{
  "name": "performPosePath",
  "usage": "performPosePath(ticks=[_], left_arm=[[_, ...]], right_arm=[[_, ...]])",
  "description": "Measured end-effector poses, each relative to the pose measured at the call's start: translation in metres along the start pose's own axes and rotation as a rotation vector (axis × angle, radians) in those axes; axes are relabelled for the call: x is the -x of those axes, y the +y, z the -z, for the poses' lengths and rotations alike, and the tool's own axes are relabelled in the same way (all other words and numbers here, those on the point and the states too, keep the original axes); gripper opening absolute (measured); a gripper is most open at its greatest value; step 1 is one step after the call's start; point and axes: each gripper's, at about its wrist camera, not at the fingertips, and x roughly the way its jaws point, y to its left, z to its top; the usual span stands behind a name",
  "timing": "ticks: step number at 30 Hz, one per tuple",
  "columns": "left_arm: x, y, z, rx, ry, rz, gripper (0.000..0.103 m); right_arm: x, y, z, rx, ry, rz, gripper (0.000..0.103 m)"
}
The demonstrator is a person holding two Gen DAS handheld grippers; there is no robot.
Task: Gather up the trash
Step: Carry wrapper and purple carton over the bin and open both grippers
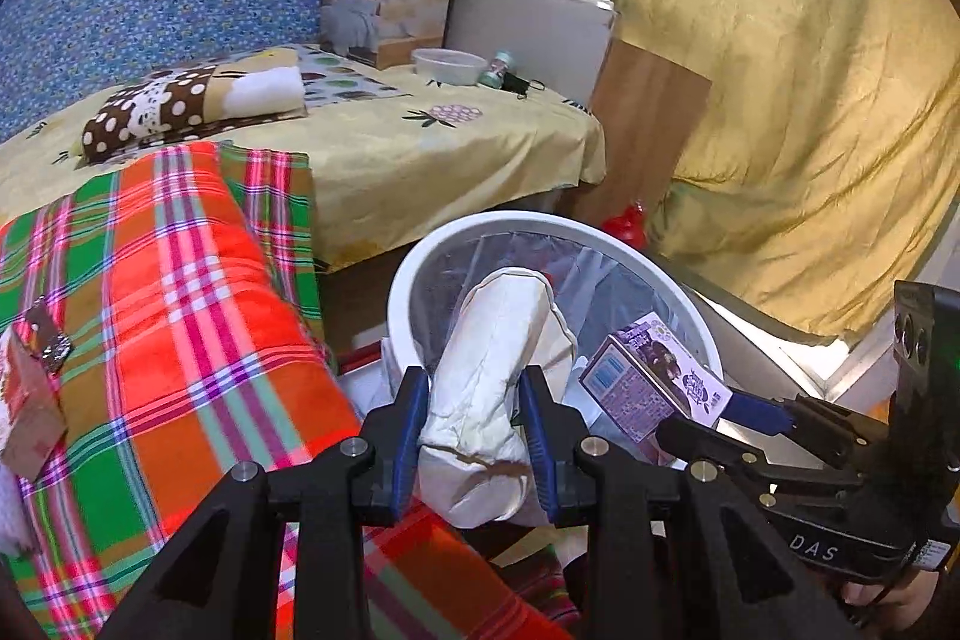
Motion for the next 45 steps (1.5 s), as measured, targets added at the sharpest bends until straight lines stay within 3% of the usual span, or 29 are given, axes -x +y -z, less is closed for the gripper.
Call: performPosePath(ticks=[10, 12, 15, 22, 34, 45], left_arm=[[-0.013, -0.004, -0.003, -0.002, 0.021, 0.036, 0.035], [-0.012, -0.004, -0.004, -0.003, 0.015, 0.043, 0.037], [-0.010, -0.004, -0.005, 0.003, -0.001, 0.053, 0.051], [-0.003, -0.002, -0.007, 0.015, -0.014, 0.054, 0.052], [0.033, 0.014, 0.009, 0.042, -0.052, 0.008, 0.051], [0.081, 0.045, 0.036, 0.112, -0.100, -0.093, 0.051]], right_arm=[[-0.007, -0.006, -0.001, -0.022, 0.028, 0.019, 0.056], [-0.007, -0.007, 0.000, -0.027, 0.030, 0.021, 0.056], [-0.005, -0.009, 0.000, -0.032, 0.024, 0.020, 0.060], [-0.001, -0.009, -0.002, -0.032, 0.007, 0.020, 0.060], [0.013, 0.013, -0.005, 0.012, -0.046, -0.047, 0.060], [0.021, 0.052, 0.000, 0.085, -0.090, -0.141, 0.060]])
